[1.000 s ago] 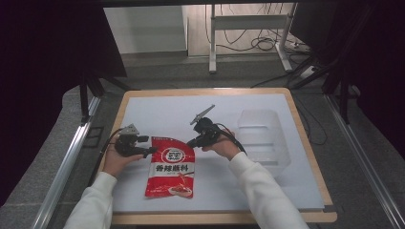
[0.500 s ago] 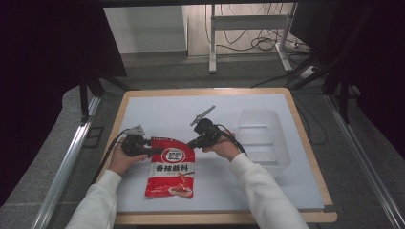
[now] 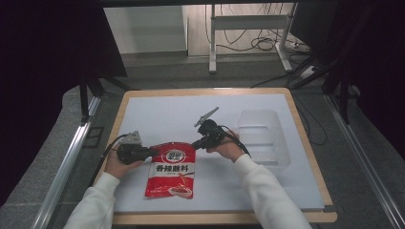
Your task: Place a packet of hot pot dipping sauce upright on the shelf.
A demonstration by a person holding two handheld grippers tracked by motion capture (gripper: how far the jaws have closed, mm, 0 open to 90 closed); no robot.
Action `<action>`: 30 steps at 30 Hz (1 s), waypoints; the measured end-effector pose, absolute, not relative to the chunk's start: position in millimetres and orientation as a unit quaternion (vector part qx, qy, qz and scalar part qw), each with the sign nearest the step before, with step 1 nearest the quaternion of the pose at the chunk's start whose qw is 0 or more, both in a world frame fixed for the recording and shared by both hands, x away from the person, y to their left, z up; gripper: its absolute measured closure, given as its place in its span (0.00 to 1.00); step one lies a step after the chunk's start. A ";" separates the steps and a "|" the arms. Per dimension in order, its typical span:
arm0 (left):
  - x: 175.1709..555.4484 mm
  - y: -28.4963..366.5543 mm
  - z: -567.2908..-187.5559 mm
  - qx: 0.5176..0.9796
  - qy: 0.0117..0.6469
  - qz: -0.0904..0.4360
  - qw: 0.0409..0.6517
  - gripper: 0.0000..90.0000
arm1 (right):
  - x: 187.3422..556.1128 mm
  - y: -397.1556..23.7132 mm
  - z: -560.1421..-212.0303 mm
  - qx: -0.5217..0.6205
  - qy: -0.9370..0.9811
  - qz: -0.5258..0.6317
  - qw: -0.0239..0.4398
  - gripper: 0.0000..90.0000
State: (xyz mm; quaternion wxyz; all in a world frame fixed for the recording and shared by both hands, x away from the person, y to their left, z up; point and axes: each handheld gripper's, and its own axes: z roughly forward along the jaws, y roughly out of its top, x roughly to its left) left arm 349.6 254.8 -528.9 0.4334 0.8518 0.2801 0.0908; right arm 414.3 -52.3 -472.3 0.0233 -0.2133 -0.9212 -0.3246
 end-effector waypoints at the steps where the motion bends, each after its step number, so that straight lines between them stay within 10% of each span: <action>1: 349.7 254.7 -529.2 0.852 0.280 0.091 0.433 0.98 | 414.6 -50.9 -473.5 -0.213 -0.922 -0.323 0.021 0.98; 18: 350.3 253.1 -531.1 0.853 0.274 0.096 0.434 0.99 | 426.3 -35.4 -466.7 -0.215 -0.922 -0.321 -0.021 0.54; 30: 349.7 252.1 -531.2 0.853 0.273 0.097 0.435 0.99 | 439.9 3.3 -491.2 -0.181 -0.947 -0.262 0.033 0.73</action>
